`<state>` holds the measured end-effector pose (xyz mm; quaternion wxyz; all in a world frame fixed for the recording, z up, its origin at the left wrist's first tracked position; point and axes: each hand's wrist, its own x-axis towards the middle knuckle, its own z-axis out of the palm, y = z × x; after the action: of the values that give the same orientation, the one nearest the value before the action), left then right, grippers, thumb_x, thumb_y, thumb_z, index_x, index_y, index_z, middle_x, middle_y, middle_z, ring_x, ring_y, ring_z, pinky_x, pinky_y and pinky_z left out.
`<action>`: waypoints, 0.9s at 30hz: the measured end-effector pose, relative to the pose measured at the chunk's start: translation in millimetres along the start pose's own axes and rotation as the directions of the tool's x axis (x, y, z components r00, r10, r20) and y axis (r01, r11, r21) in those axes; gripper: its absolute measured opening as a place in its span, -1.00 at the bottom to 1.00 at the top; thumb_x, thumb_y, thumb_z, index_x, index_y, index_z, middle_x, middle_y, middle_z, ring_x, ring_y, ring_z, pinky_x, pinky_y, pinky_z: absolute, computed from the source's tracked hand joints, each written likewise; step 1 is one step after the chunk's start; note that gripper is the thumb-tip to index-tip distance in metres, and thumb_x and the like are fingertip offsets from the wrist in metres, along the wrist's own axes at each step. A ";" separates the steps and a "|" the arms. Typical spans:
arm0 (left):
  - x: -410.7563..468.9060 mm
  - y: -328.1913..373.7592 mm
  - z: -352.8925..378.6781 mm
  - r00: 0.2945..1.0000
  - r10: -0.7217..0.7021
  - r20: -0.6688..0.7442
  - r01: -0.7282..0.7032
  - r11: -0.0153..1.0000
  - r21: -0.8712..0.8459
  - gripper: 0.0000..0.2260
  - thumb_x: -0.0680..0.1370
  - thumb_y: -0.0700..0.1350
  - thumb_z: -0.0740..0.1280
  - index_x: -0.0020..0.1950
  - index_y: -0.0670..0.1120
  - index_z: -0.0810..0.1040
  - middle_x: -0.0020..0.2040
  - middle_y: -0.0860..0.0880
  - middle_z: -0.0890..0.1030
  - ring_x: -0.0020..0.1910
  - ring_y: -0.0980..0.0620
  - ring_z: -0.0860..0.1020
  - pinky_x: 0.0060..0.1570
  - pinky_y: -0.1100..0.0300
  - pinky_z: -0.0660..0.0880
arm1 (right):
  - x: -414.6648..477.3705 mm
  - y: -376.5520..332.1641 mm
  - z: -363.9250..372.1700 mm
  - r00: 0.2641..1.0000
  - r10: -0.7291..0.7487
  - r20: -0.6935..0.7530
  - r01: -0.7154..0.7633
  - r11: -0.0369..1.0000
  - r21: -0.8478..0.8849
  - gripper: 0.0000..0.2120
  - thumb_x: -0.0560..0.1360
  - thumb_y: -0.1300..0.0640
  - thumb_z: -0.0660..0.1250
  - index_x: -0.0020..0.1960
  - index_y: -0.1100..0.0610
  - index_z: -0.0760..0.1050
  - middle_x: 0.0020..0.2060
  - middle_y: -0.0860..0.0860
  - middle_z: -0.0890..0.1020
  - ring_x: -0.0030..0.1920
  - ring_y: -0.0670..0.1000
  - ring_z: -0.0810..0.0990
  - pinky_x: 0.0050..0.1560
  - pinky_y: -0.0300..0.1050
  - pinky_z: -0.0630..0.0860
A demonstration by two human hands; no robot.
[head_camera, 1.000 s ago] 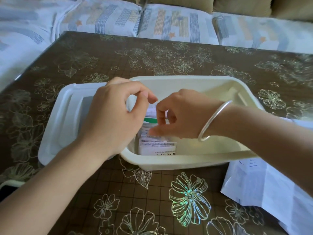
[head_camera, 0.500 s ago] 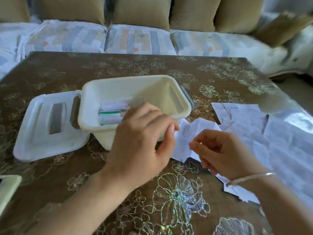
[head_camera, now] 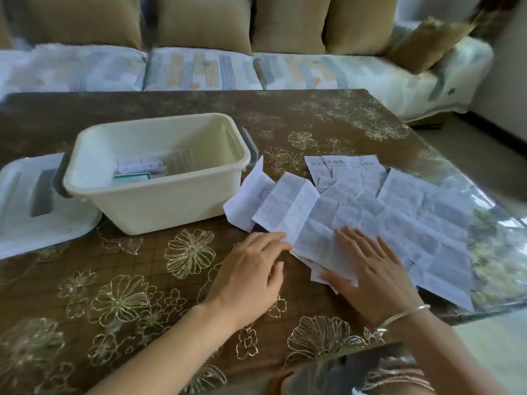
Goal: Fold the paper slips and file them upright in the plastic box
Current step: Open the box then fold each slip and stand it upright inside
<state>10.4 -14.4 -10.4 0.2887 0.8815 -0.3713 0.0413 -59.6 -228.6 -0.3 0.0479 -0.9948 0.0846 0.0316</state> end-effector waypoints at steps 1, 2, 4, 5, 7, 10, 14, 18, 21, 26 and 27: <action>2.7 -0.5 -1.9 1.000 -0.009 0.003 0.009 1.000 0.011 -0.74 0.57 -0.15 0.30 0.25 0.01 0.58 0.34 0.08 0.51 0.33 0.17 0.41 0.34 0.32 0.28 | -2.5 -1.0 -0.8 0.999 -0.002 -0.044 0.003 0.999 0.038 -0.10 0.32 -0.50 -0.23 0.56 -0.08 -0.02 0.55 -0.08 0.06 0.54 -0.06 0.02 0.54 0.01 -0.08; 5.8 -0.3 -3.7 1.000 -0.020 0.016 0.019 1.000 0.021 -0.73 0.58 -0.14 0.28 0.26 0.02 0.57 0.37 0.09 0.48 0.35 0.17 0.39 0.34 0.33 0.24 | -4.9 -0.2 0.3 0.997 -0.003 -0.080 0.008 0.998 0.064 -0.13 0.35 -0.50 -0.13 0.56 -0.09 -0.01 0.55 -0.07 0.05 0.54 -0.04 0.05 0.54 0.00 -0.04; 12.4 -1.2 -6.4 0.998 -0.041 0.056 0.039 0.999 0.038 -0.70 0.62 -0.11 0.23 0.34 0.04 0.51 0.45 0.12 0.39 0.42 0.19 0.31 0.36 0.34 0.17 | -8.7 2.3 1.9 0.993 0.022 -0.120 -0.009 0.994 0.105 -0.19 0.42 -0.42 0.12 0.55 -0.09 0.00 0.56 -0.05 0.02 0.53 0.03 0.09 0.51 0.01 0.08; 16.1 -2.4 -6.8 0.995 -0.053 0.080 0.048 0.997 0.059 -0.67 0.63 -0.08 0.20 0.40 0.03 0.46 0.50 0.12 0.33 0.46 0.19 0.26 0.38 0.33 0.14 | -9.5 2.9 2.7 0.987 0.040 -0.154 -0.020 0.992 0.126 -0.22 0.44 -0.33 0.22 0.54 -0.08 0.04 0.55 -0.03 0.04 0.52 0.07 0.13 0.48 0.06 0.17; 24.3 -3.5 -4.3 0.985 -0.070 0.157 0.048 0.989 0.139 -0.59 0.66 -0.03 0.14 0.52 0.00 0.31 0.57 0.09 0.17 0.53 0.16 0.12 0.43 0.30 0.04 | -13.0 2.4 6.0 0.953 0.078 -0.291 -0.026 0.983 0.179 -0.28 0.41 -0.21 0.34 0.48 -0.02 0.18 0.52 0.05 0.16 0.45 0.15 0.26 0.36 0.16 0.36; 34.7 -5.3 5.5 0.959 -0.106 0.263 0.034 0.964 0.264 -0.53 0.69 0.01 0.02 0.60 -0.03 0.10 0.61 0.03 -0.03 0.57 0.11 -0.05 0.52 0.17 -0.14 | -20.7 -5.9 11.3 0.912 0.184 -0.366 -0.132 0.978 0.165 -0.18 0.36 -0.31 0.34 0.47 0.02 0.14 0.52 0.12 0.14 0.49 0.18 0.16 0.46 0.19 0.18; 40.7 -7.8 18.3 0.948 -0.160 0.274 0.067 0.944 0.322 -0.50 0.69 0.09 -0.06 0.61 -0.02 0.00 0.62 0.00 -0.11 0.58 0.06 -0.13 0.55 0.04 -0.13 | -29.3 -11.3 15.7 0.912 0.382 -0.149 -0.360 0.920 0.153 0.05 0.33 -0.54 0.01 0.54 0.04 -0.34 0.54 0.05 -0.28 0.52 0.04 -0.34 0.50 0.09 -0.31; 39.8 -6.8 23.6 0.957 -0.166 0.236 0.083 0.942 0.324 -0.49 0.68 0.12 -0.07 0.61 -0.02 0.03 0.62 -0.02 -0.09 0.58 0.04 -0.12 0.55 0.04 -0.11 | -42.4 -21.2 21.8 0.915 0.346 -0.210 -0.343 0.938 0.053 -0.09 0.40 -0.53 -0.17 0.57 0.00 -0.05 0.55 0.04 -0.23 0.52 0.04 -0.33 0.49 0.15 -0.33; 36.0 -7.2 24.9 0.963 -0.156 0.220 0.085 0.949 0.302 -0.49 0.68 0.13 -0.07 0.61 0.00 0.03 0.62 -0.03 -0.11 0.58 0.02 -0.11 0.55 0.03 -0.10 | -50.8 -29.7 29.6 0.940 0.239 -0.244 -0.247 0.969 -0.001 -0.21 0.45 -0.44 -0.21 0.43 -0.05 0.36 0.54 0.04 0.08 0.55 0.09 -0.12 0.50 0.23 -0.22; 18.9 -6.4 17.5 0.984 -0.067 0.163 0.038 0.984 0.175 -0.52 0.67 -0.02 0.10 0.59 0.03 0.11 0.62 -0.02 -0.13 0.58 0.02 -0.10 0.54 0.06 -0.02 | -57.4 -33.5 36.4 0.952 -0.040 -0.305 0.050 0.998 0.025 -0.50 0.53 -0.31 0.03 0.22 -0.09 0.57 0.38 -0.08 0.45 0.52 0.04 0.16 0.50 0.21 0.01; 12.7 -6.9 14.8 0.990 -0.040 0.134 0.022 0.991 0.132 -0.53 0.65 -0.10 0.13 0.57 0.03 0.18 0.62 0.00 -0.10 0.58 0.03 -0.08 0.54 0.07 0.01 | -58.3 -35.7 37.8 0.944 -0.089 -0.318 0.116 0.991 0.068 -0.54 0.54 -0.29 0.06 0.20 -0.10 0.57 0.34 -0.12 0.48 0.51 0.01 0.19 0.50 0.18 0.04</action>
<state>22.1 -26.5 -22.3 0.2049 0.9049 -0.3730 0.0007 -113.0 -180.1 -30.6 0.0781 -0.9871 0.0404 -0.1334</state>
